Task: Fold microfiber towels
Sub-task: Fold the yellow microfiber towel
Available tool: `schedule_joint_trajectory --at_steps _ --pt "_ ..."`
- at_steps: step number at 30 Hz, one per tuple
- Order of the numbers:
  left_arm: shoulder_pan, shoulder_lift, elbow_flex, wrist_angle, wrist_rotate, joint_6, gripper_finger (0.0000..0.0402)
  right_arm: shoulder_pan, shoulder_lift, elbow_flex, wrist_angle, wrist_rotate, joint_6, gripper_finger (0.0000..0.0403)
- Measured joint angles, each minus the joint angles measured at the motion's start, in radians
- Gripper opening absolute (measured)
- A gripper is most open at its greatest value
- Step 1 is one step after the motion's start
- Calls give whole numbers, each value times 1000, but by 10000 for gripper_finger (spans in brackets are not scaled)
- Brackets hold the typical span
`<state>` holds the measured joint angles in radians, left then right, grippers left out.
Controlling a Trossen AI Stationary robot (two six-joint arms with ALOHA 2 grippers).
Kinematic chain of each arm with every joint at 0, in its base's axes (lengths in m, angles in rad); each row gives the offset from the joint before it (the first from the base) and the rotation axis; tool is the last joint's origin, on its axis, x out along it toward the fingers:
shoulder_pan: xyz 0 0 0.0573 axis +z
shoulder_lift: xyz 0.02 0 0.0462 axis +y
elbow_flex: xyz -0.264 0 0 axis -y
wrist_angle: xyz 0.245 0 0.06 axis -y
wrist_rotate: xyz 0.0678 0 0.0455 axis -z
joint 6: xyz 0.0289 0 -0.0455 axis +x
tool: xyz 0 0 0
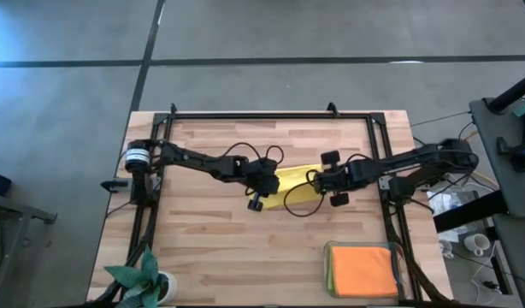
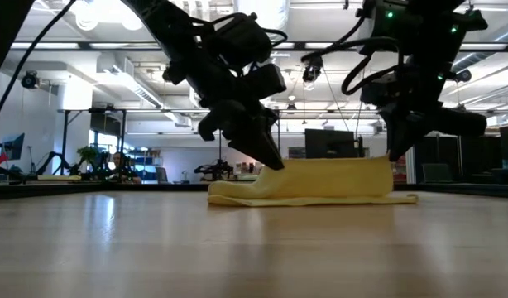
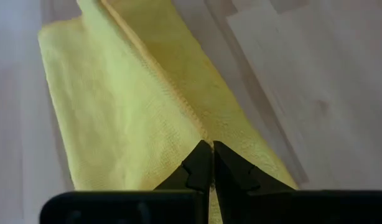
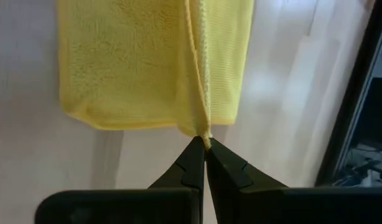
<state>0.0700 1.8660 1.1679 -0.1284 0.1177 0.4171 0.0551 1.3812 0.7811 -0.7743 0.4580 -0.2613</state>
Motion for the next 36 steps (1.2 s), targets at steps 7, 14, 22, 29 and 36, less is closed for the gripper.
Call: schedule_joint_trajectory --at_steps 7,14,22,29,36 --pt "0 12 0 18 59 7 0 0 -13 35 -42 14 -12 9" --pt "-2 19 -1 62 73 -10 1 0 3 9 -49 -150 34 9" --pt "-9 12 0 20 74 -19 94 2 48 -2 -33 -178 74 47" --pt "-12 -65 27 -148 6 -26 179 38 50 41 -63 -248 146 102" --pt "40 -78 14 -81 -91 -11 184 45 44 118 -109 -282 209 98"
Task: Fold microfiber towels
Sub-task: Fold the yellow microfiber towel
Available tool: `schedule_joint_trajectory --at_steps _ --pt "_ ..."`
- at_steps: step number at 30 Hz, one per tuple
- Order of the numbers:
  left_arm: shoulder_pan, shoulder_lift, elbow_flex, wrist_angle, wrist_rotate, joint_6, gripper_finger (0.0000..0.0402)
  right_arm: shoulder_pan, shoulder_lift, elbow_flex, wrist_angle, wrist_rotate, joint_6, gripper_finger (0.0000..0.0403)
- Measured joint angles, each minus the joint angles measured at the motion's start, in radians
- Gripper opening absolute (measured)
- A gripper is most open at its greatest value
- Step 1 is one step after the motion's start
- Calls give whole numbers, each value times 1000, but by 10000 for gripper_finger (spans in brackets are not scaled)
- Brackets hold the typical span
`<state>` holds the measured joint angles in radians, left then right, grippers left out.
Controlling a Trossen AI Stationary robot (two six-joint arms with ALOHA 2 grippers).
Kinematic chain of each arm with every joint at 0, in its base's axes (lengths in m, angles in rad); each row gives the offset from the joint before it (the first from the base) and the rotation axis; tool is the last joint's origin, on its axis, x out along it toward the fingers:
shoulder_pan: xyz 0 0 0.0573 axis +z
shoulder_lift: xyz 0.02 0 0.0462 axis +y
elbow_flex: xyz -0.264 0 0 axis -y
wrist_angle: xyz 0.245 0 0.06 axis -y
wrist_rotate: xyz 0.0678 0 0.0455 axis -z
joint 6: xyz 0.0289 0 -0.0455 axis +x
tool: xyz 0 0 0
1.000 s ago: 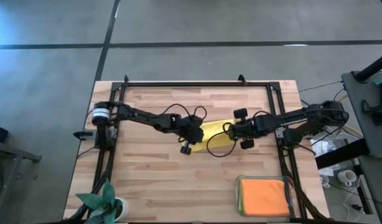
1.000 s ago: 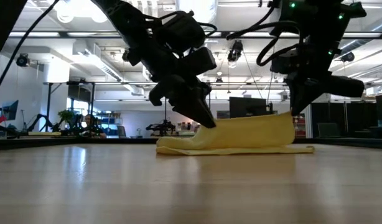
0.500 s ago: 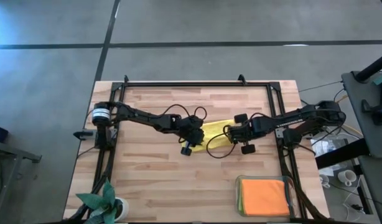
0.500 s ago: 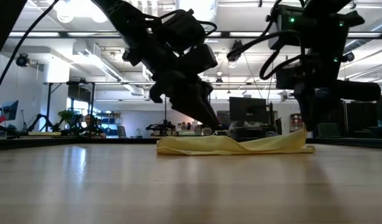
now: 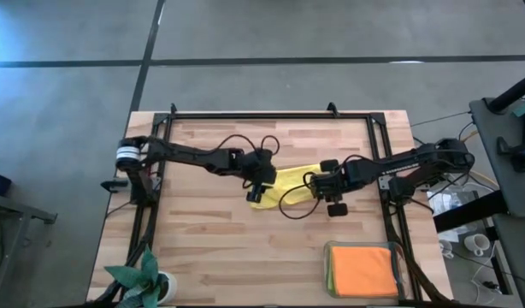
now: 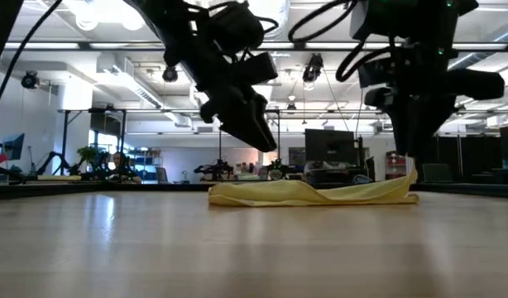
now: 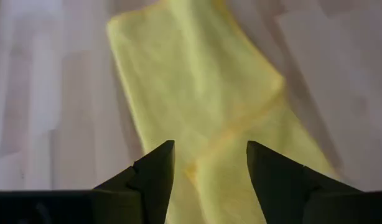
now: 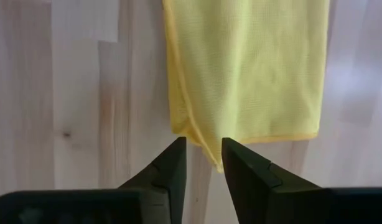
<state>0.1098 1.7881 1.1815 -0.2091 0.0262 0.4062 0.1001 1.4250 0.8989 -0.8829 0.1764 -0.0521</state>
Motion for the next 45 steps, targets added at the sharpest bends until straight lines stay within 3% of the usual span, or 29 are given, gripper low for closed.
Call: schedule_joint_trajectory --at_steps 4,11,15,18,24,29,34,36,42,45 --pt "27 33 -6 24 1 -45 184 0 0 16 3 4 0 98" --pt "85 50 29 -146 3 -392 184 0 0 25 3 7 22 102" --pt "100 49 25 -190 121 -453 184 0 0 25 4 7 27 97" --pt "101 65 14 -205 196 -452 184 0 0 25 6 7 51 93" --pt "98 70 1 -234 206 -328 184 0 -1 16 86 6 86 87" --pt "60 30 2 -438 241 -202 184 0 -1 -52 264 -45 53 87" --pt "37 3 -34 -662 349 -133 184 -2 -1 -117 352 -44 43 86" --pt "36 -4 -40 -626 353 -109 184 -3 -1 -130 370 -26 21 84" --pt "48 -4 -42 -130 184 -217 184 -14 0 -136 446 37 -2 79" --pt "59 -3 -43 32 174 -264 184 -16 0 -136 463 37 -2 81"
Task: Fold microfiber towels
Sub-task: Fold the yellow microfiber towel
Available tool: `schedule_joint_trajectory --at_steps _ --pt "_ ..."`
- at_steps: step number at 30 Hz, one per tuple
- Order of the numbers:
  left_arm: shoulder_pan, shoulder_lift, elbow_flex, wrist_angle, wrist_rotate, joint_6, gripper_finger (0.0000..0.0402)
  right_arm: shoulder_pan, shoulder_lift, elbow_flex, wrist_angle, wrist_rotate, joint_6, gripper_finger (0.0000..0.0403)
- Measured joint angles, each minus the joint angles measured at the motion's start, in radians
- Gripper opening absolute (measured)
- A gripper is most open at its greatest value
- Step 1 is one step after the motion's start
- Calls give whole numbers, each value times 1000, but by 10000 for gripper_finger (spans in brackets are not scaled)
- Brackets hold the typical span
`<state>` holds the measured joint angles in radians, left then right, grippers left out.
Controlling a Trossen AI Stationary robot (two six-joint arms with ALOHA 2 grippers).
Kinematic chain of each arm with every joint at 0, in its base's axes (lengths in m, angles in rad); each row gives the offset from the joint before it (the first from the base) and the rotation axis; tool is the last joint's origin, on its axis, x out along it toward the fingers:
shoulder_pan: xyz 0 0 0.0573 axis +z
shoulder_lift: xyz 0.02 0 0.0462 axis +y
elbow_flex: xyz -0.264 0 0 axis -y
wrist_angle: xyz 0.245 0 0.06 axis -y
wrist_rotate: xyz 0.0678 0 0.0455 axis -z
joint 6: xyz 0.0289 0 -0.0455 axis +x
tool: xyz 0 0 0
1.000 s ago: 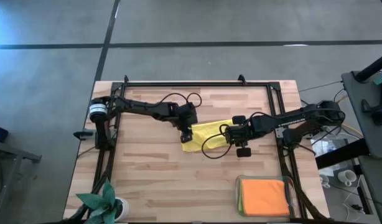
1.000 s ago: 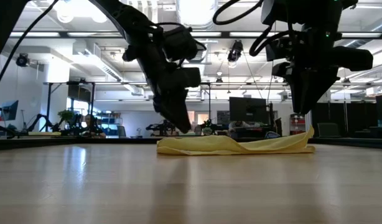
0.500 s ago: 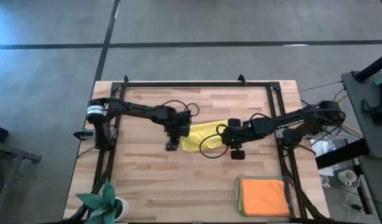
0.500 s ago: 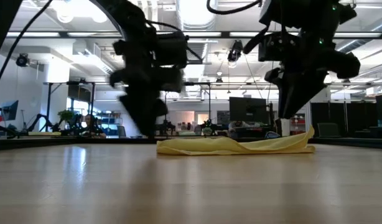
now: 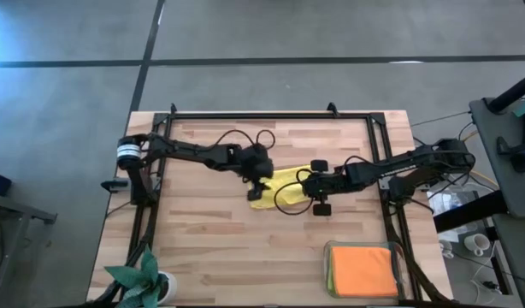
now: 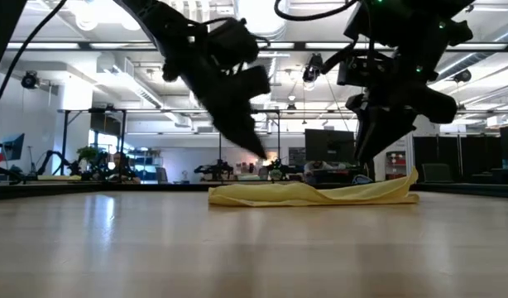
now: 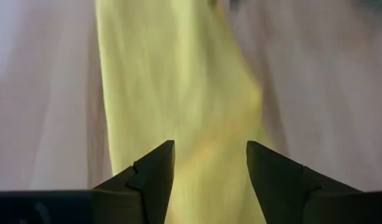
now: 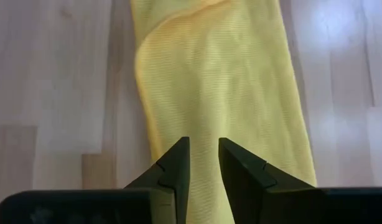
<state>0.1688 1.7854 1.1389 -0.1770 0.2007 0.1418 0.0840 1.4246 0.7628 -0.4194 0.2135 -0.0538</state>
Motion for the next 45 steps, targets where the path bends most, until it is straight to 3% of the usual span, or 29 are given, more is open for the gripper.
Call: schedule_joint_trajectory --at_steps 4,8,12,20,28,33,36,39,45 --pt "2 76 30 127 81 -39 184 -5 0 -12 55 10 -16 78" --pt "-20 203 60 106 94 -22 184 -28 0 -46 164 24 -18 73" --pt "-22 226 75 60 97 -23 184 -41 0 -78 210 24 -14 75" --pt "-43 49 38 -318 83 15 184 -50 0 -183 216 22 53 90" --pt "-65 -137 -85 -234 72 30 184 -41 -8 -179 193 22 34 87" --pt "-68 -148 -176 -124 19 144 184 21 -21 -78 -24 19 -199 98" --pt "-59 -148 -206 -116 -61 176 184 51 -16 -21 -101 28 -246 111" --pt "-42 -148 -211 -138 -150 116 184 71 9 -12 -83 31 -276 129" --pt "-24 -148 -210 -251 -137 -78 184 75 126 -11 -48 47 -301 159"
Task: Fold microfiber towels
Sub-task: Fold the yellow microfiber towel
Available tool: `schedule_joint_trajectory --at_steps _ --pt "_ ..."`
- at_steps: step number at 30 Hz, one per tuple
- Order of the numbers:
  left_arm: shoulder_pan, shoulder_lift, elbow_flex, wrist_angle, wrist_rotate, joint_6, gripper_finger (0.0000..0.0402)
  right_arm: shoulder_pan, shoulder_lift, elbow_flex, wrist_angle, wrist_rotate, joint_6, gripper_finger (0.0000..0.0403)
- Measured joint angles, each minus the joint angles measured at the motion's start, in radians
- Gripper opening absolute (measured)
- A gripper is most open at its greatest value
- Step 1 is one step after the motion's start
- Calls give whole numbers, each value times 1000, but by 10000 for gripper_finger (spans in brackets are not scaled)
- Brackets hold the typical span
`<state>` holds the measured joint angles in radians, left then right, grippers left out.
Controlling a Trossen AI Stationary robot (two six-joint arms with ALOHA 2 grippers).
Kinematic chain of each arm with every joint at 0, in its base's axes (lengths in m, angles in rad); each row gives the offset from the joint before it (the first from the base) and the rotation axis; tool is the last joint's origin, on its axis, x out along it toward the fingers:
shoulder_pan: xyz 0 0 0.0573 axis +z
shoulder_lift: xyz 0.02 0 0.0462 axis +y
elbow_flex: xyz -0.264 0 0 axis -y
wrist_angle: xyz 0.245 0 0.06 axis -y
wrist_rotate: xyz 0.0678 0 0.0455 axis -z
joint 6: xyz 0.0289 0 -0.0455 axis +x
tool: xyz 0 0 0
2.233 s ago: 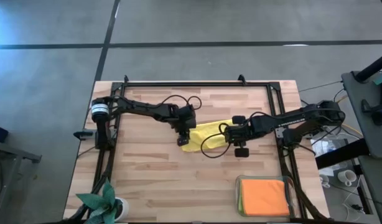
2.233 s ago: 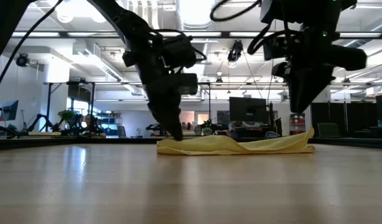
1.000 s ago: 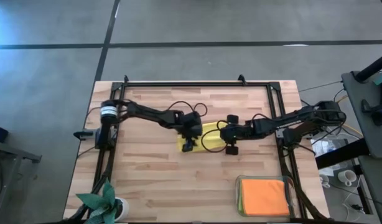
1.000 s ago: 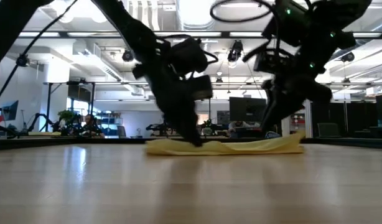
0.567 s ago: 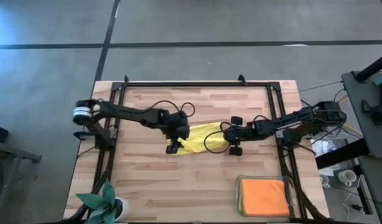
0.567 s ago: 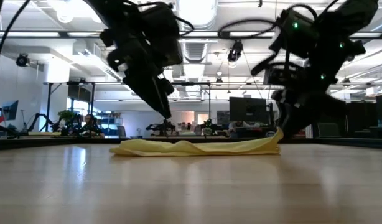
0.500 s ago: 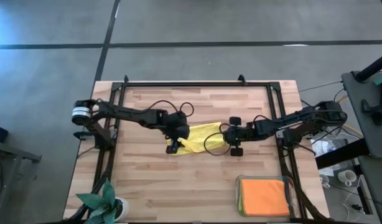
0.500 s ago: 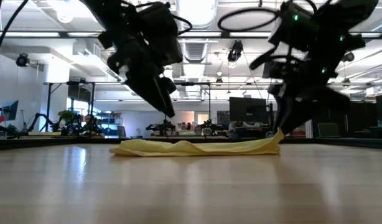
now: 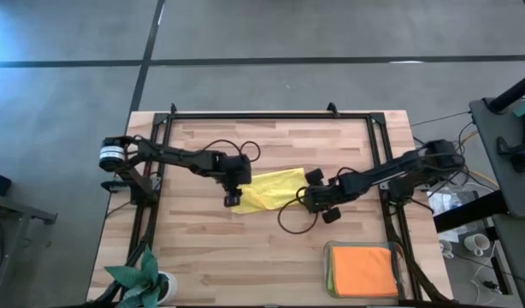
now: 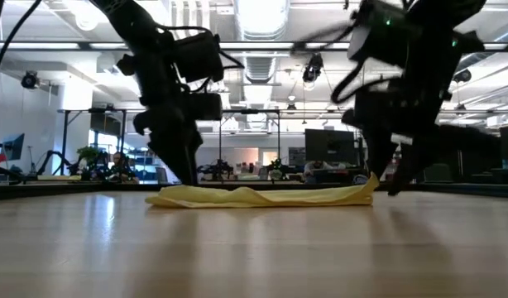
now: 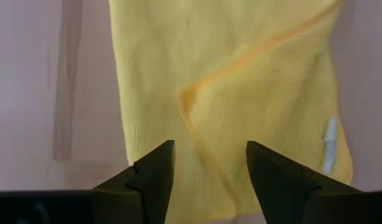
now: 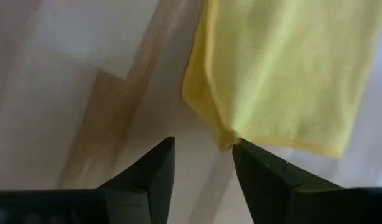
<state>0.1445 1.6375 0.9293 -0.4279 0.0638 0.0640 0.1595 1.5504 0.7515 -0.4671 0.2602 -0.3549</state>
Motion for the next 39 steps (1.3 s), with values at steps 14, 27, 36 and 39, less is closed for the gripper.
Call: schedule_joint_trajectory --at_steps 14,27,36,39 --pt "22 34 -4 59 169 -281 183 -1 85 98 -19 2 50 89" --pt "6 60 9 98 114 -162 9 -1 82 134 -86 2 93 10" --pt "6 -43 6 112 106 -131 0 -1 79 158 -153 3 94 9" --pt "6 -29 -1 144 87 -128 4 -1 78 159 -152 3 94 9"
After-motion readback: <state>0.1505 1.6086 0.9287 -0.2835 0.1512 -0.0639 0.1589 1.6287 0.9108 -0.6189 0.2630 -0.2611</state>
